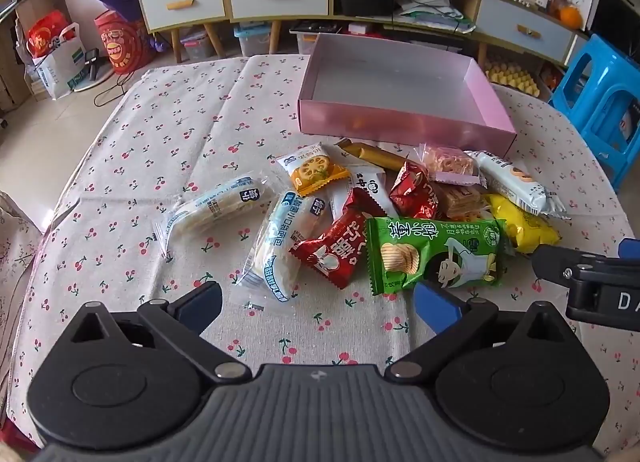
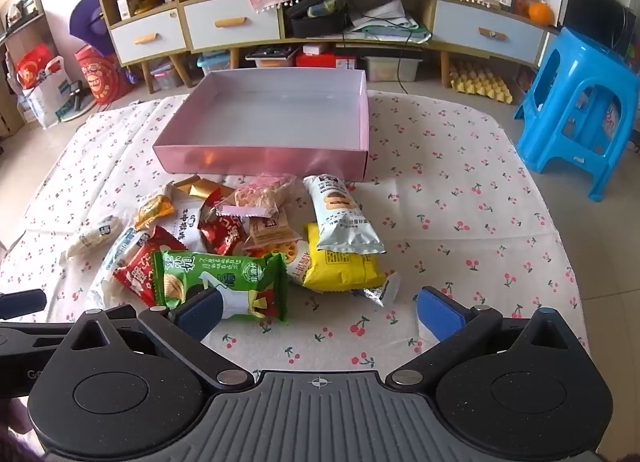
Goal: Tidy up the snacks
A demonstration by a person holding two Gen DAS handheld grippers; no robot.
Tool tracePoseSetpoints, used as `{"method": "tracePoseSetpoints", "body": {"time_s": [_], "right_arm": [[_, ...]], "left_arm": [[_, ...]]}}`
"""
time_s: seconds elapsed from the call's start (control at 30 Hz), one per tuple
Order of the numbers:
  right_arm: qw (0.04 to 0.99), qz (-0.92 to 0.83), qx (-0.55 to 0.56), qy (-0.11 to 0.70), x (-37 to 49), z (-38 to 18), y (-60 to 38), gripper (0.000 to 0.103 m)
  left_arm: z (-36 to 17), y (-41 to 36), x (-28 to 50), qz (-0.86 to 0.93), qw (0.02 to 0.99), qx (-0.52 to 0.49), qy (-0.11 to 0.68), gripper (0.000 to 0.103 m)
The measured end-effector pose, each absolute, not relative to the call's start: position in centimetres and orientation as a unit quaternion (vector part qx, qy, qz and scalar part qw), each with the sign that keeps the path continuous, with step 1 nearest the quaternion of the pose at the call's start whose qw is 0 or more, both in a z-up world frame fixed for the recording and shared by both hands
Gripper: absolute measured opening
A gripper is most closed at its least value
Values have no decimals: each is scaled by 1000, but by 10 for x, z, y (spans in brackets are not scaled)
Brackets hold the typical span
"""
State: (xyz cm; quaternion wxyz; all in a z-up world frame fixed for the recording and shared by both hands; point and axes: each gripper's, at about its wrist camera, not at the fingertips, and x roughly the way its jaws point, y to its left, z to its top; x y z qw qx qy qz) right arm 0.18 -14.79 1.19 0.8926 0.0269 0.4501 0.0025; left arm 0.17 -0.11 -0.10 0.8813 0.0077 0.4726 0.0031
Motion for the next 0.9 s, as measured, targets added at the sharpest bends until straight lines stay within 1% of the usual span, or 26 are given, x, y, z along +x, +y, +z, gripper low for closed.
{"method": "tracePoseSetpoints", "body": {"time_s": [0.9], "right_arm": [[892, 6, 16, 452, 4, 11, -145, 103]], "left_arm": [[-1, 0, 1, 12, 880, 11, 475, 102]]}}
